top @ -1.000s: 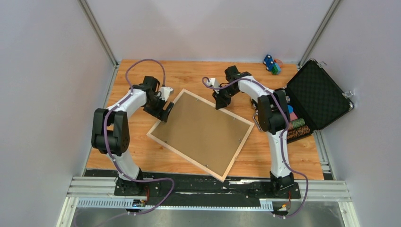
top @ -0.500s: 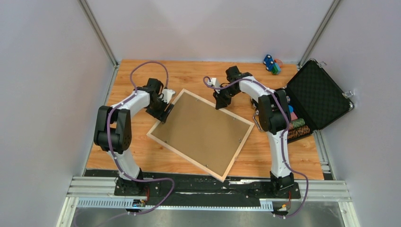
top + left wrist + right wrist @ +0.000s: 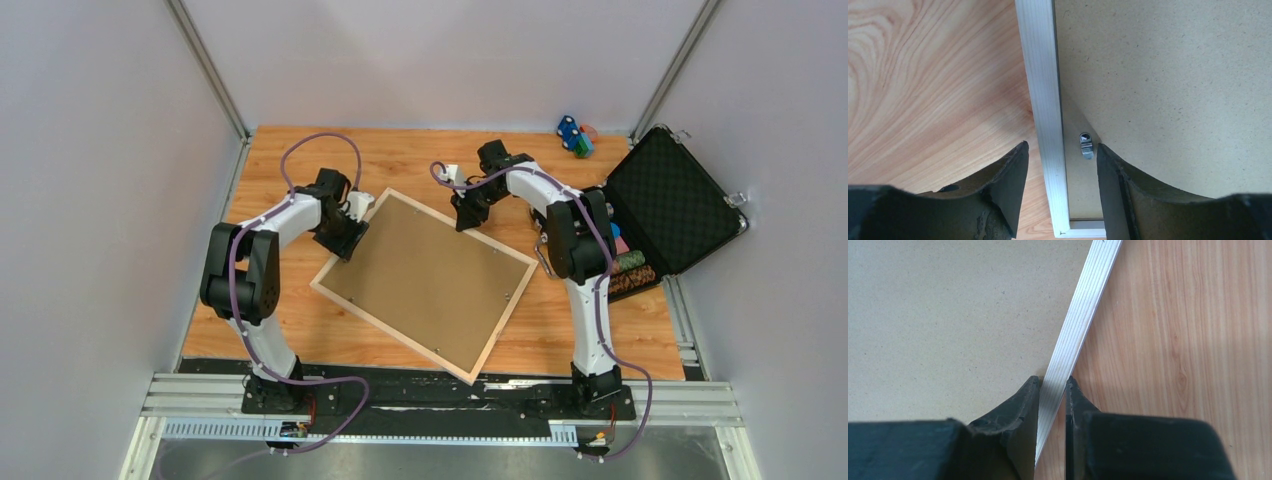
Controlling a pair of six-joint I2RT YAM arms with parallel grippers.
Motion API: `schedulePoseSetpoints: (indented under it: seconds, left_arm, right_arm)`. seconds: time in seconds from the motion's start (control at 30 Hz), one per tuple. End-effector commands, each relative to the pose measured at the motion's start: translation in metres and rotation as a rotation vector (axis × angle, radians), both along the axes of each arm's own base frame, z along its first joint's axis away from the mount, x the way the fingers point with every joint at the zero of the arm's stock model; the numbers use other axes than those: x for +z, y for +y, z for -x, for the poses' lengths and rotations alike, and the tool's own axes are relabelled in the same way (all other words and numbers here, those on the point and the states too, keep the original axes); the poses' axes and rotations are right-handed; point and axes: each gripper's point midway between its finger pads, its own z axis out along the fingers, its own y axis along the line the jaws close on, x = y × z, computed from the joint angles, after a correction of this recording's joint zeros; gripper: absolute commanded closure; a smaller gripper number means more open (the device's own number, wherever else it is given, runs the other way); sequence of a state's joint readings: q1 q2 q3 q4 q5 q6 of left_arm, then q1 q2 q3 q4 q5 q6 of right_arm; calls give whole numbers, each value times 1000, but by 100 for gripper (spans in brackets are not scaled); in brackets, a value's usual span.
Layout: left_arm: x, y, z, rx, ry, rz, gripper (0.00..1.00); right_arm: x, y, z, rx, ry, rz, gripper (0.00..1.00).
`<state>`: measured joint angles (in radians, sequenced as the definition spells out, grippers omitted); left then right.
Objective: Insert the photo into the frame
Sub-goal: Install the photo frame at the center of the board.
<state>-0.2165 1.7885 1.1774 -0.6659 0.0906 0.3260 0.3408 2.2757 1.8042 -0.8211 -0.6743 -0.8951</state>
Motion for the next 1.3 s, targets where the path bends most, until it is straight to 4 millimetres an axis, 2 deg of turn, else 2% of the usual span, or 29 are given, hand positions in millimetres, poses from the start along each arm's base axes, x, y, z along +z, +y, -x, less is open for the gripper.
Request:
schedulePoseSetpoints:
  seconds: [0.0,0.2,0.53,1.0,1.07,1.13,1.17,1.23,1.27]
  left_arm:
    - [-4,2,-6,-26,-29,-27,41]
    - [-3,2,-7,-32,-33,-28,51]
    - [0,1,-9,-40,-32,-26,60]
    - [4,0,-11,-45,-31,-25,67]
    - [5,0,-11,-46,-28,-21,64]
    - [8,-2,-10,-41,-24,-13,50]
    - [9,-2,-8,-40,-19,-10,39]
    - [12,-4,-5,-39,-12,1,27]
    - [12,-4,-4,-37,-8,6,24]
  right_arm:
    - [-21,-22,17,24,45,87,100]
    - [-22,-22,19,21,52,89,100]
    - [-24,-24,20,16,56,97,100]
    - [-24,-24,20,11,55,101,100]
    - [-24,-24,19,5,57,100,100]
    - [-23,-23,17,-12,61,96,100]
    - [-22,-22,16,-22,65,92,100]
    - [-21,-19,14,-39,71,82,100]
    - [-20,-18,13,-48,71,80,100]
